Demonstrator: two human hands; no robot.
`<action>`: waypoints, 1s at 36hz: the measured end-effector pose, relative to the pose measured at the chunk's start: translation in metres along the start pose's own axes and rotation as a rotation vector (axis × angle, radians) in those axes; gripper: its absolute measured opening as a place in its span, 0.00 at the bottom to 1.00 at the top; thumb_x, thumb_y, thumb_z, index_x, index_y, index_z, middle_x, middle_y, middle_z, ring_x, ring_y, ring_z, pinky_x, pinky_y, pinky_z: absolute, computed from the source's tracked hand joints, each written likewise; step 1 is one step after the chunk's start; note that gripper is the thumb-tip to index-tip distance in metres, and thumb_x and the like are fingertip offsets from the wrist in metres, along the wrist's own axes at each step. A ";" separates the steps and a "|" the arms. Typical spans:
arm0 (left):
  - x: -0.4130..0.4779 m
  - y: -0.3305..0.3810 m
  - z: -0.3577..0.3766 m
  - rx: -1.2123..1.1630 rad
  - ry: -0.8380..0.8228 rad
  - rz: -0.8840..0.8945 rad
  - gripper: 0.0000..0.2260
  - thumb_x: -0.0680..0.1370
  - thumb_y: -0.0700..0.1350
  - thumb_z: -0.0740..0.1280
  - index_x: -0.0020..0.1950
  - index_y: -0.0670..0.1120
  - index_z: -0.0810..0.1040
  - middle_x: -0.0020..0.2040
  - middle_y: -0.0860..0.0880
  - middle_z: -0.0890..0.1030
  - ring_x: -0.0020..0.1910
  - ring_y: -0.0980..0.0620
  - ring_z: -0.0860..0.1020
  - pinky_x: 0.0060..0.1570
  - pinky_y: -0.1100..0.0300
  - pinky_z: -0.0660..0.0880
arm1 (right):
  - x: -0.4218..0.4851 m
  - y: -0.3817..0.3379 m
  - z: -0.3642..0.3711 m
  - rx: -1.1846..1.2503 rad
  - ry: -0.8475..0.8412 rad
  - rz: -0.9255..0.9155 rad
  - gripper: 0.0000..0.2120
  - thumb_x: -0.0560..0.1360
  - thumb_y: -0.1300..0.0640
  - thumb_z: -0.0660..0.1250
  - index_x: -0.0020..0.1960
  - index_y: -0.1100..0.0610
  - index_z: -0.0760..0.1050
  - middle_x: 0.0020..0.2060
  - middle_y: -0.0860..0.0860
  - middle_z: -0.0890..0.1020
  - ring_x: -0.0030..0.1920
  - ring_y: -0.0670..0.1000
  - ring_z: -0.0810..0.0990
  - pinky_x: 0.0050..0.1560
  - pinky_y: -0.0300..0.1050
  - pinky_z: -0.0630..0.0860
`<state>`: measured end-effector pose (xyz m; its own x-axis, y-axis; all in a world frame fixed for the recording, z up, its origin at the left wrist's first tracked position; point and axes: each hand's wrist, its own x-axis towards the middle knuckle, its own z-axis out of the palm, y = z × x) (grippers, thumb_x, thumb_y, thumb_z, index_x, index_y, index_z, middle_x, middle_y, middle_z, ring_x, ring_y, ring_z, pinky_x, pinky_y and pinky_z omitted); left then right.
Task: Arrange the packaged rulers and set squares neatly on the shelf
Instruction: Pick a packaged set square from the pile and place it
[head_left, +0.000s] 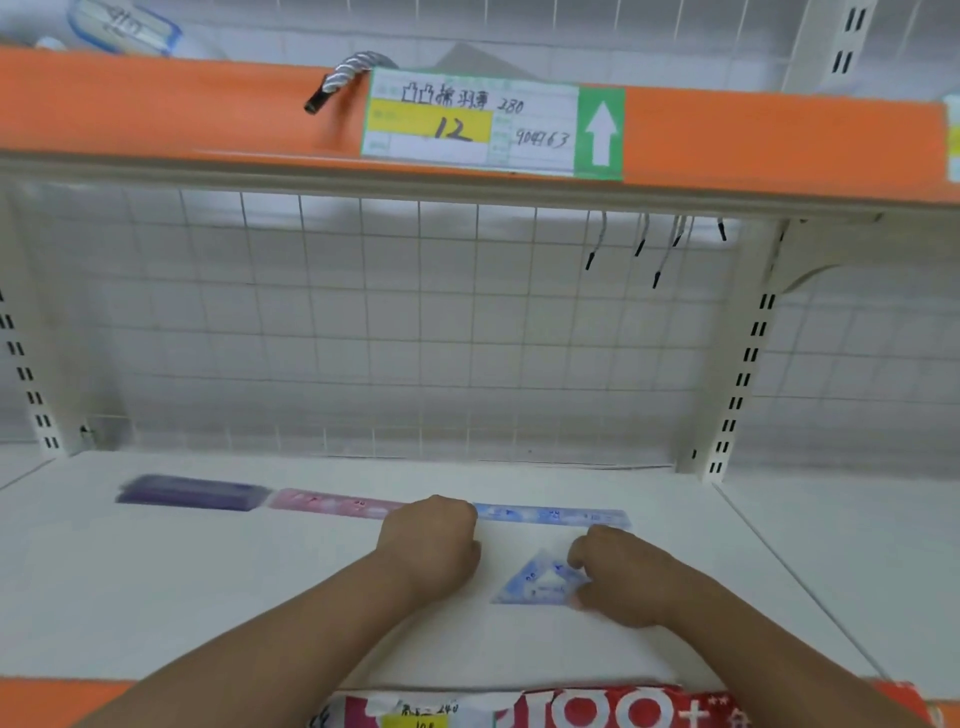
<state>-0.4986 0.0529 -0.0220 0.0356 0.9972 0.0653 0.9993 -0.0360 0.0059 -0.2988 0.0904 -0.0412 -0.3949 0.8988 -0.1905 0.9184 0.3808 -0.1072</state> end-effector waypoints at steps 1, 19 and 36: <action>0.000 0.001 0.000 0.003 -0.002 0.000 0.11 0.81 0.48 0.57 0.57 0.46 0.75 0.56 0.47 0.78 0.55 0.47 0.78 0.45 0.59 0.69 | 0.000 0.000 0.000 -0.001 0.003 0.003 0.14 0.76 0.53 0.65 0.57 0.60 0.75 0.52 0.54 0.77 0.52 0.54 0.78 0.50 0.46 0.73; -0.003 0.000 0.001 -0.004 -0.013 -0.024 0.10 0.80 0.47 0.58 0.55 0.46 0.76 0.55 0.47 0.79 0.53 0.47 0.78 0.43 0.60 0.70 | -0.006 -0.014 -0.006 -0.005 0.141 -0.013 0.17 0.78 0.48 0.61 0.63 0.56 0.74 0.61 0.51 0.74 0.58 0.52 0.76 0.56 0.46 0.74; -0.041 -0.042 -0.009 -0.032 0.007 -0.154 0.11 0.81 0.49 0.58 0.56 0.47 0.76 0.54 0.48 0.80 0.52 0.48 0.79 0.47 0.58 0.74 | 0.008 -0.083 -0.012 -0.032 0.172 -0.187 0.17 0.79 0.46 0.61 0.59 0.56 0.76 0.56 0.52 0.80 0.57 0.53 0.77 0.54 0.46 0.74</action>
<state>-0.5426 0.0129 -0.0160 -0.1184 0.9906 0.0683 0.9922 0.1152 0.0483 -0.3782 0.0689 -0.0218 -0.5506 0.8348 -0.0016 0.8312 0.5480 -0.0933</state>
